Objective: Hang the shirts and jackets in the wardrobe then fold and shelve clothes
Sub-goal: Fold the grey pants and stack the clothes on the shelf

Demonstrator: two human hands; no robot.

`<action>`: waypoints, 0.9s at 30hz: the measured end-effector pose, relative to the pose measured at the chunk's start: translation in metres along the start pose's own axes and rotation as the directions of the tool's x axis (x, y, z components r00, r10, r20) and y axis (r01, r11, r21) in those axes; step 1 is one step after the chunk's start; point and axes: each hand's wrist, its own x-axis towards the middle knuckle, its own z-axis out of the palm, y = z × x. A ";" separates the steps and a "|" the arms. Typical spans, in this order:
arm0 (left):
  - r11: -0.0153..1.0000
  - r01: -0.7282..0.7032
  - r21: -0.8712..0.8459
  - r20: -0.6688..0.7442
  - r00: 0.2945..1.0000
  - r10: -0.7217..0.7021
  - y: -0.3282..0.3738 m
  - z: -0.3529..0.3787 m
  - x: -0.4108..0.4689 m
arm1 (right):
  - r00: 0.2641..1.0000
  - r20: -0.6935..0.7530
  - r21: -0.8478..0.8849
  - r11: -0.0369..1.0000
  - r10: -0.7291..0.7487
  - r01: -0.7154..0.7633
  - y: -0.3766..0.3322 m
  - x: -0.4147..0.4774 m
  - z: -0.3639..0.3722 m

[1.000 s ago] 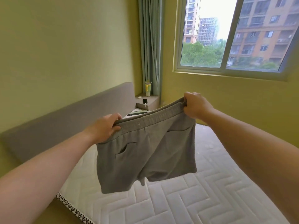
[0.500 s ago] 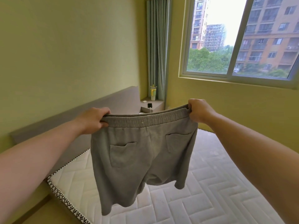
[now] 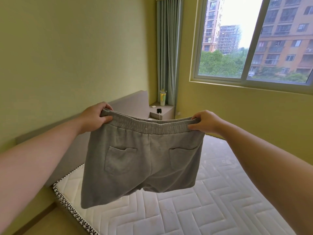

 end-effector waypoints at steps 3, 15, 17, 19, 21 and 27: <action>0.999 0.003 -0.035 0.005 1.000 -0.003 0.000 -0.004 -0.004 | 1.000 -0.016 -0.034 0.999 -0.016 0.015 -0.001 -0.005 -0.001; 0.948 0.034 -0.316 0.041 0.999 -0.023 0.000 -0.002 -0.013 | 0.997 -0.079 0.030 0.999 -0.019 0.022 0.017 -0.021 -0.006; 0.932 0.042 -0.359 0.015 0.999 -0.039 0.000 0.001 -0.013 | 0.995 -0.091 0.052 0.998 -0.043 0.048 0.018 -0.023 -0.006; 0.917 0.051 -0.395 -0.015 0.998 -0.062 0.001 0.004 -0.014 | 0.995 -0.081 0.085 0.994 -0.055 0.062 0.018 -0.024 -0.009; 0.908 0.073 -0.413 -0.029 0.995 -0.093 0.002 0.007 -0.014 | 0.997 -0.052 0.060 0.996 -0.056 0.059 0.018 -0.026 -0.013; 0.936 0.098 -0.338 -0.023 0.993 -0.112 0.006 0.013 -0.011 | 1.000 -0.024 0.016 1.000 -0.015 0.016 0.020 -0.031 -0.020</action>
